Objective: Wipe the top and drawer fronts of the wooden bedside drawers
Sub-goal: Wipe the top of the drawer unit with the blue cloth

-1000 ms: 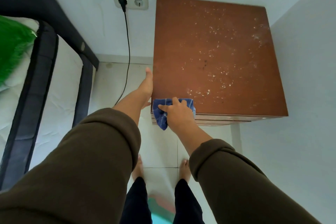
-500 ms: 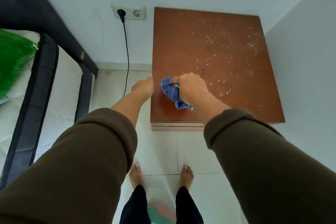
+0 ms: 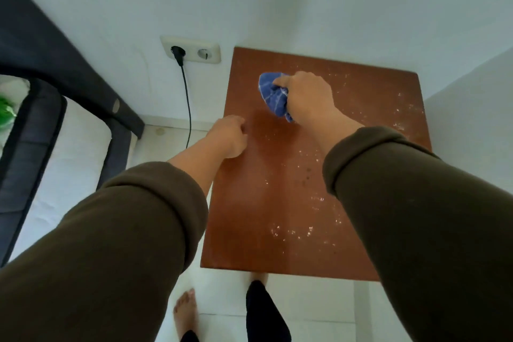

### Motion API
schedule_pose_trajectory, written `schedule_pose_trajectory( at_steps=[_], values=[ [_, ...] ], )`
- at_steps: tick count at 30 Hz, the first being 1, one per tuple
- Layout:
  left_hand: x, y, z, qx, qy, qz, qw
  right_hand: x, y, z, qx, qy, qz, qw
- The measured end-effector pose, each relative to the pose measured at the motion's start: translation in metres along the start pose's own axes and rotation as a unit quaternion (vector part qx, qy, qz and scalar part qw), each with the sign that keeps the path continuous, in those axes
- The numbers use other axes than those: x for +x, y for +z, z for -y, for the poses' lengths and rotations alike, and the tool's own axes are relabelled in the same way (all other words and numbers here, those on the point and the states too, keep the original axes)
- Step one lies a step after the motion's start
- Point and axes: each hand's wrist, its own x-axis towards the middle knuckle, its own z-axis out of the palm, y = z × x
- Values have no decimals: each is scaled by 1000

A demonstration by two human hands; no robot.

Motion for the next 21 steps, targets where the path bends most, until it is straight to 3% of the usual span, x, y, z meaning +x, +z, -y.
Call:
schedule_pose_trajectory(
  at_steps=[11,14,21],
  values=[
    [109,-19,-25,64,-29,-43,997,146,13,-35,-43,-23,23,999],
    [119,-19,-26,84,-40,-44,995,163,27,-34,-45,-18,65,997],
    [120,-18,-25,101,-39,-65,992,166,42,-34,-49,-15,57,997]
  ],
)
